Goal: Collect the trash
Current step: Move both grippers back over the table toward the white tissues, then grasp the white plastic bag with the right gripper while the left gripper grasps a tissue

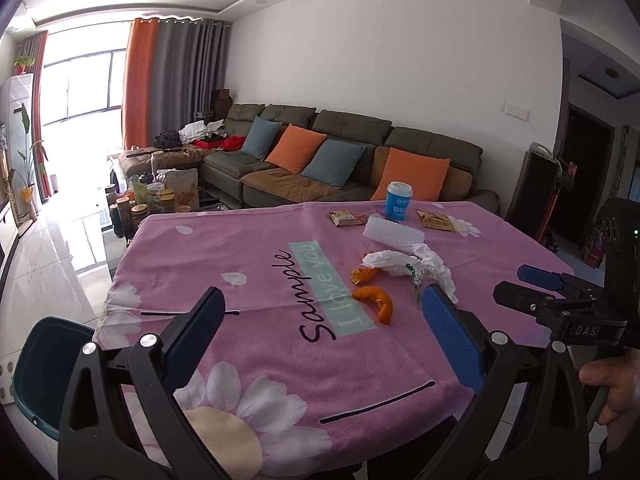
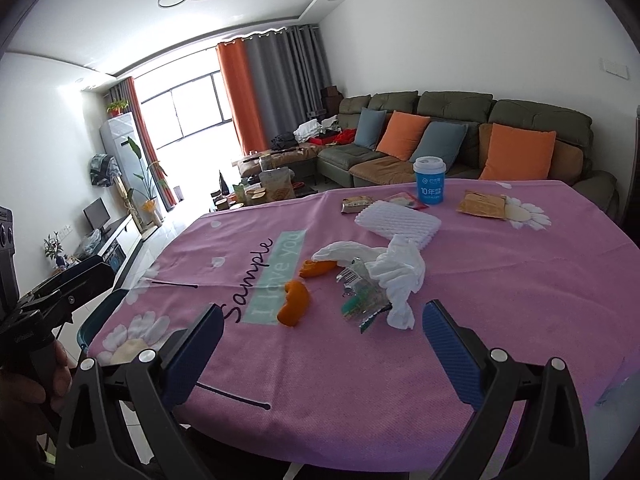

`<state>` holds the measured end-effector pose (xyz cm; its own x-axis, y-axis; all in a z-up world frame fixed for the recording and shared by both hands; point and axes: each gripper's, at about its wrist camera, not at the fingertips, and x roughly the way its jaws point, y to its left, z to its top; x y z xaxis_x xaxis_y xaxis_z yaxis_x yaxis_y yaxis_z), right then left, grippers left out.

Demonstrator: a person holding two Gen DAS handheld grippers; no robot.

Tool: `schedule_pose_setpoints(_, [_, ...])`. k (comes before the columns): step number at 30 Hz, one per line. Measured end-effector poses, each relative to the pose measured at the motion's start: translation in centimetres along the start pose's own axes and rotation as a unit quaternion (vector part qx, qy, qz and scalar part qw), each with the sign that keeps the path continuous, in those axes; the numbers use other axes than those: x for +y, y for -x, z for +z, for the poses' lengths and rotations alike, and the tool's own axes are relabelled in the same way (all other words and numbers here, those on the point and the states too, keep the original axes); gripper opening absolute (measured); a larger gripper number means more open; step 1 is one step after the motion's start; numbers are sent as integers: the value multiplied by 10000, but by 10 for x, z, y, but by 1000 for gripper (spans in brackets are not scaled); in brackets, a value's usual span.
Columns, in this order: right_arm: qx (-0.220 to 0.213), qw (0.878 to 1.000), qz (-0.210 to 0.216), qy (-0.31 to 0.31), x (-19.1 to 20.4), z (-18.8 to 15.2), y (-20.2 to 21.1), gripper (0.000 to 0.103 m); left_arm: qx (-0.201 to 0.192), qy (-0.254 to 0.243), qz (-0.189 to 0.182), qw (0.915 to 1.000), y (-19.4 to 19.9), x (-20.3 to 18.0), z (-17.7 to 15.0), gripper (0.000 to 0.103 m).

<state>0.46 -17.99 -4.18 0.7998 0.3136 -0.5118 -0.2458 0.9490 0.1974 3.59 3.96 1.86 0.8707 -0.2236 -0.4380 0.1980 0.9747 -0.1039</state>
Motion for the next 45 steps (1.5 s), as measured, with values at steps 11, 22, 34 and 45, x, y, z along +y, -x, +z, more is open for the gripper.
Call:
schedule_pose_setpoints(11, [89,9991,-255,-338,-35,13,-21,96,250,-185,-232,9992,-46,-19,12,97])
schedule_pose_setpoints(22, [369,9963,-454,-634,-69,33,-72,96,380,-465,-447,9972,-100,-35,26,97])
schedule_pose_setpoints(34, [822,9914,-319,-966,-93,48,-134,85,618,-664,-706,9934,-171,-55,40,97])
schedule_pose_setpoints(45, [1178,9852,49,-1245,-107,41,-157,51,894,-774,-851,9893,-216,-67,43,97])
